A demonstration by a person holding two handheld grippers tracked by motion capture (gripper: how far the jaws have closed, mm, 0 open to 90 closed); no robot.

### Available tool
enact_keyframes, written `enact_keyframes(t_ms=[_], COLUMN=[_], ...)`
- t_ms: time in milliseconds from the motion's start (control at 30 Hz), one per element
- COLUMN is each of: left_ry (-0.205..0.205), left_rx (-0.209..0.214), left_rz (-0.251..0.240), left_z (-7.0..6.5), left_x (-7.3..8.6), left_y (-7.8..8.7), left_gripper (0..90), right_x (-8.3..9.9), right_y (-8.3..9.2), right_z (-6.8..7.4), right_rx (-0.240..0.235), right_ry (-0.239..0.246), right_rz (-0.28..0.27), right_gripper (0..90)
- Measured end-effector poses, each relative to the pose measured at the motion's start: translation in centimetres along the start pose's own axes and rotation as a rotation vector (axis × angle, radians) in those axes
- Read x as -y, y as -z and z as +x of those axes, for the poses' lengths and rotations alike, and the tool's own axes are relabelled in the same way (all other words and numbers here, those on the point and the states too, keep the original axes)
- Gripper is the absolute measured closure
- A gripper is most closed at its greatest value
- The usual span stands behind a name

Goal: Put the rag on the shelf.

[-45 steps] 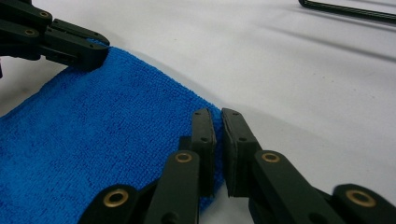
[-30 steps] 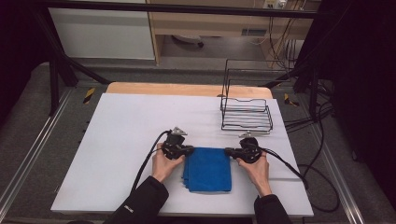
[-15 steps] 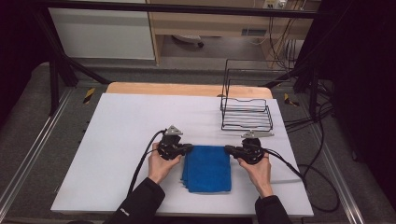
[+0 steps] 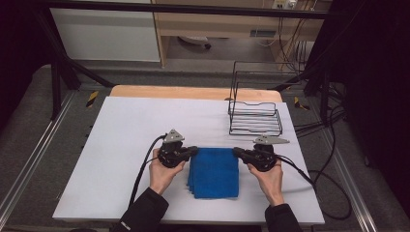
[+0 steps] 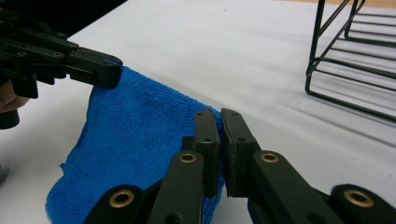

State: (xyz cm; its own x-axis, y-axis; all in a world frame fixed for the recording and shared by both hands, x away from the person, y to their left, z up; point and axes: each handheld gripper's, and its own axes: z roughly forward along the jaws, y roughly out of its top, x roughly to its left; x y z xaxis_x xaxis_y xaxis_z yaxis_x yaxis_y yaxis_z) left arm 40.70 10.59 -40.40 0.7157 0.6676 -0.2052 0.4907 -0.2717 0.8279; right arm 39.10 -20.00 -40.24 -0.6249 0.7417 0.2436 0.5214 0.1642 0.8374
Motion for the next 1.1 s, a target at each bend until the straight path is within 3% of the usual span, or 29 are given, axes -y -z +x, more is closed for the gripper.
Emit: enact_keyframes(t_ms=[833, 1100], left_ry=[-0.068, -0.078], left_rx=[0.002, 0.002], left_rz=[-0.14, -0.187], left_z=[-2.4, -2.9], left_x=[-3.0, -4.1], left_y=[3.0, 3.4], left_gripper=[85.8, 85.8], right_x=[-2.6, -3.7], right_y=[3.7, 5.2], right_z=[1.4, 2.0], right_rx=[0.02, 0.049], right_ry=[0.086, 0.127], right_rz=[-0.13, -0.189], right_gripper=[86.6, 86.7])
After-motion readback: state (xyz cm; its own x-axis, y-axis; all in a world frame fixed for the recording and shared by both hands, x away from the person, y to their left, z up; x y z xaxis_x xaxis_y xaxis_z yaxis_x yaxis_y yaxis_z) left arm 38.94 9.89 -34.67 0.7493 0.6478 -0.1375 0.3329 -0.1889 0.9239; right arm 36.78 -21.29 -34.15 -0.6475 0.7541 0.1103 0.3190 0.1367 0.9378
